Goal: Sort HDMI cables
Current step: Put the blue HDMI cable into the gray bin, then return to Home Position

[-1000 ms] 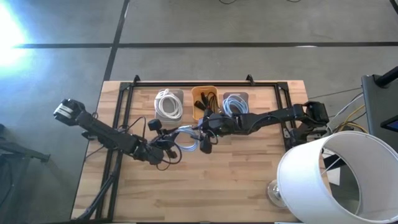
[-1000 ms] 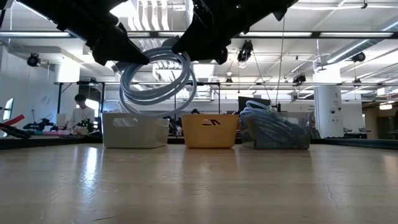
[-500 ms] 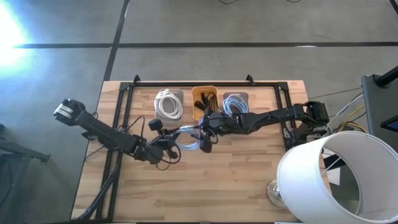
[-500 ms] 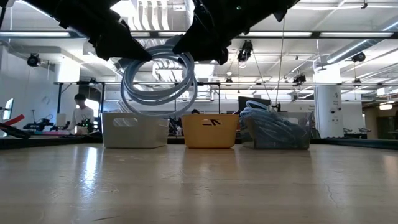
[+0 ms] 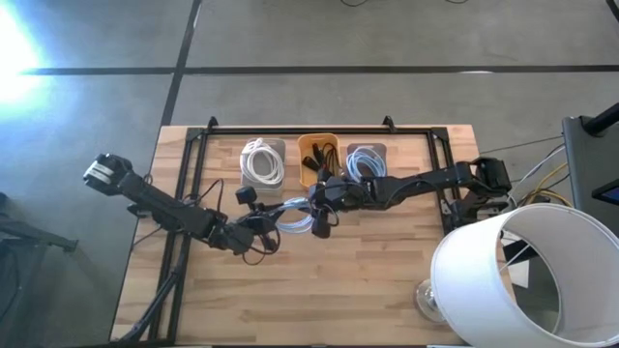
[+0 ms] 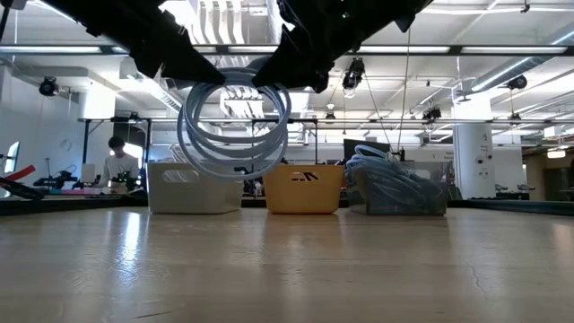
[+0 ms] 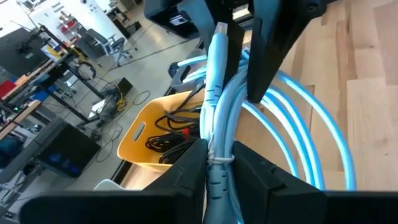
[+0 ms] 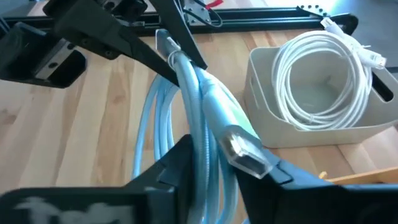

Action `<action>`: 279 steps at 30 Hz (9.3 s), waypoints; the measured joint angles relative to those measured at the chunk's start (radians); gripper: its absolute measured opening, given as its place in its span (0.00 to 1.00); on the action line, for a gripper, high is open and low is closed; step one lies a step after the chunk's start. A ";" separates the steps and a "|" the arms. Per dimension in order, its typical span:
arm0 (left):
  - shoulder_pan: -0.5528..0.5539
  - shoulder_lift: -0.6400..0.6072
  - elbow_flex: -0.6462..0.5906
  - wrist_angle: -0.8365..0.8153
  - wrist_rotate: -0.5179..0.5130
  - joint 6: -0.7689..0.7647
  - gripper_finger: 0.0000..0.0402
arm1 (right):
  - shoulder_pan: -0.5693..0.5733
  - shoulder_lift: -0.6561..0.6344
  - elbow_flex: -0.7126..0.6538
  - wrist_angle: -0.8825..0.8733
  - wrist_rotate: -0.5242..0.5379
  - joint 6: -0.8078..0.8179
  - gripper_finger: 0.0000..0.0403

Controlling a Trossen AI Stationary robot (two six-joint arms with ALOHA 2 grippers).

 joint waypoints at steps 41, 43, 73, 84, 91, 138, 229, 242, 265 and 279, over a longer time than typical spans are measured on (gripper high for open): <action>0.002 0.000 -0.002 -0.047 -0.025 -0.068 0.48 | 0.016 -0.173 0.009 -0.368 0.310 0.146 0.06; 0.003 -0.001 -0.002 -0.065 -0.028 -0.082 0.48 | 0.017 -0.221 0.008 -0.423 0.382 0.162 0.06; 0.003 -0.001 -0.002 -0.121 -0.026 -0.131 0.48 | -0.235 -0.650 -0.646 -0.388 0.550 0.622 0.06; 0.003 0.000 -0.002 -0.116 -0.026 -0.135 0.48 | -0.306 -0.550 -0.715 -0.178 0.469 0.539 0.19; 0.003 0.000 -0.002 -0.116 -0.026 -0.135 0.48 | -0.311 -0.519 -0.673 -0.176 0.440 0.510 0.29; -0.092 -0.757 -0.347 -0.133 -0.030 -0.196 0.34 | 0.052 -0.872 -0.710 0.217 -0.112 -0.120 0.17; -0.091 -1.265 -0.674 -0.042 -0.019 0.046 0.33 | -0.029 -1.606 -1.189 0.052 -0.235 -0.122 0.14; -0.091 -1.265 -0.673 -0.042 -0.019 0.047 0.33 | -0.029 -1.606 -1.189 0.052 -0.235 -0.123 0.14; -0.091 -1.265 -0.673 -0.042 -0.019 0.047 0.33 | -0.029 -1.606 -1.189 0.052 -0.235 -0.122 0.14; -0.092 -1.265 -0.673 -0.042 -0.019 0.047 0.33 | -0.029 -1.606 -1.189 0.052 -0.235 -0.122 0.14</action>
